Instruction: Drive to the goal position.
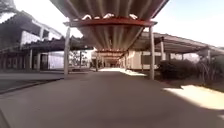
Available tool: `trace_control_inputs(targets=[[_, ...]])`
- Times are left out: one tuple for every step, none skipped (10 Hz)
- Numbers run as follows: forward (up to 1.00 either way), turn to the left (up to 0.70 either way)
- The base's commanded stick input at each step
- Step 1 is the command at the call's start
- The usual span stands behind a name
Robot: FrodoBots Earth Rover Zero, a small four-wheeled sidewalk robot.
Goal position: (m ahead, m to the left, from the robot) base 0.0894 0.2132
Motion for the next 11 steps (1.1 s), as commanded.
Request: trace_control_inputs(targets=[[0.70, 0.00], [0.70, 0.00], [0.70, 0.00], [0.70, 0.00], [0.70, 0.00], [0.70, 0.00], [0.70, 0.00], [0.70, 0.00], [0.70, 0.00], [0.70, 0.00], [0.70, 0.00]])
